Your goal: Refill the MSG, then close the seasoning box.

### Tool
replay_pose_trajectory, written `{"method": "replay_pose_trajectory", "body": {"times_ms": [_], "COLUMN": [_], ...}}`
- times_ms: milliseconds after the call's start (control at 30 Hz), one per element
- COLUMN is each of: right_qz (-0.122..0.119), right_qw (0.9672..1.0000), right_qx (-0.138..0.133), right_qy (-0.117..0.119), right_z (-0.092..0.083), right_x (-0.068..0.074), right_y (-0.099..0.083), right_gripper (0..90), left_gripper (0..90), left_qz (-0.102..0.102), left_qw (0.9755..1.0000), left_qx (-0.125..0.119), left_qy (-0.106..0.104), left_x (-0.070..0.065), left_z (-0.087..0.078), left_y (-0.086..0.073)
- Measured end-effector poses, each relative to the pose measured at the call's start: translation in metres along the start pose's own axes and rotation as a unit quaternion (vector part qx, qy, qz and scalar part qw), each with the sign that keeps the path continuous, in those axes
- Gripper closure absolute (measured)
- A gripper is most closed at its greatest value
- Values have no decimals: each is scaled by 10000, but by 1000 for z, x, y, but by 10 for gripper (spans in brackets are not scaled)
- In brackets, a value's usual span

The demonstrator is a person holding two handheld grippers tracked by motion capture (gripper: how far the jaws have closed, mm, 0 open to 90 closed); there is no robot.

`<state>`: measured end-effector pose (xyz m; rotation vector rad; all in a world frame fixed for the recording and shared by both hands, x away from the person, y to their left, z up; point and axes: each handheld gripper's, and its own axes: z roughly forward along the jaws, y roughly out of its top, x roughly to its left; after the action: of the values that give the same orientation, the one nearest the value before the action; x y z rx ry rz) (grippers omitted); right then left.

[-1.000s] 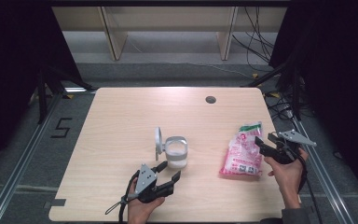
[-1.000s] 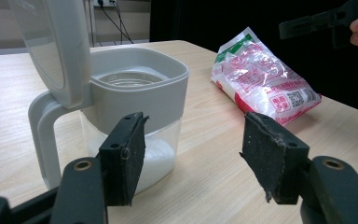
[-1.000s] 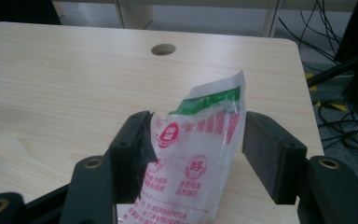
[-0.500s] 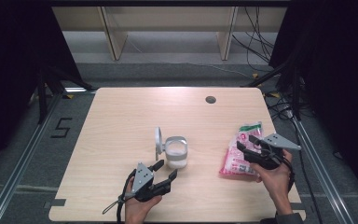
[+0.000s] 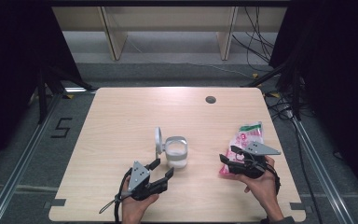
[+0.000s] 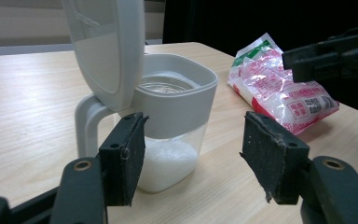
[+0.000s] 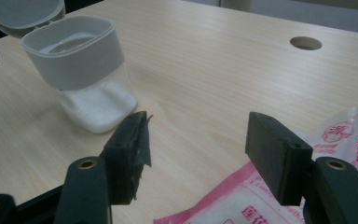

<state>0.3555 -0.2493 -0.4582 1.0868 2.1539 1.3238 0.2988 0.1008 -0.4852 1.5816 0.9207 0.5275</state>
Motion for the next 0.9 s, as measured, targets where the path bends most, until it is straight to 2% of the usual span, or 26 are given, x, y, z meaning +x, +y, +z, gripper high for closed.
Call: {"method": "replay_pose_trajectory", "body": {"times_ms": [67,100,133,167,200,233,333,367,400,433,467,533,700,733,833,867,900], "right_qz": [106,56,-21,63,-85,7,-67,90,115,42,-85,-31,-66,12,-98,52,-69], "right_qw": [9999,9999,9999,9999,9998,9999,9998,9998,9999,9999,9999,9999,9999,9999,9999,9999,9999], "right_qx": [95,105,86,117,135,96,144,137,49,122,64,35,75,55,73,5,35], "right_qy": [23,46,83,98,99,85,82,94,84,83,96,92,57,100,74,148,101], "right_z": [1,2,2,2,2,2,0,-1,0,-2,-1,-3,-5,-4,-5,-4,-5], "right_x": [4,5,5,7,5,8,6,8,8,7,5,7,8,10,9,12,11], "right_y": [-2,-3,-4,-5,-5,-7,-8,-9,-9,-9,-10,-10,-11,-12,-12,-12,-11], "right_gripper": [393,393,393,393,393,393,393,393,393,393,393,395,395,395,395,395,395], "left_gripper": [386,387,389,399,409,412,446,458,475,509,547,644,751,777,840,853,866], "left_qz": [-21,-2,-4,25,45,37,80,63,118,101,71,160,221,201,301,321,350], "left_qw": [10000,10000,10000,9999,9999,9999,9999,9999,9999,9999,10000,9999,9997,9997,9994,9993,9992], "left_qx": [17,-49,25,35,40,28,15,-53,7,-40,-65,-50,-33,-41,-31,15,7], "left_qy": [53,21,92,91,100,94,111,94,100,51,19,9,139,139,166,178,186], "left_x": [2,4,5,5,7,7,9,9,10,11,11,13,18,18,20,20,20], "left_z": [-1,-1,-2,-3,-3,-3,-4,-4,-6,-6,-8,-10,-12,-12,-12,-12,-13], "left_y": [1,2,3,3,3,3,3,3,4,3,4,5,6,7,7,7,7]}}
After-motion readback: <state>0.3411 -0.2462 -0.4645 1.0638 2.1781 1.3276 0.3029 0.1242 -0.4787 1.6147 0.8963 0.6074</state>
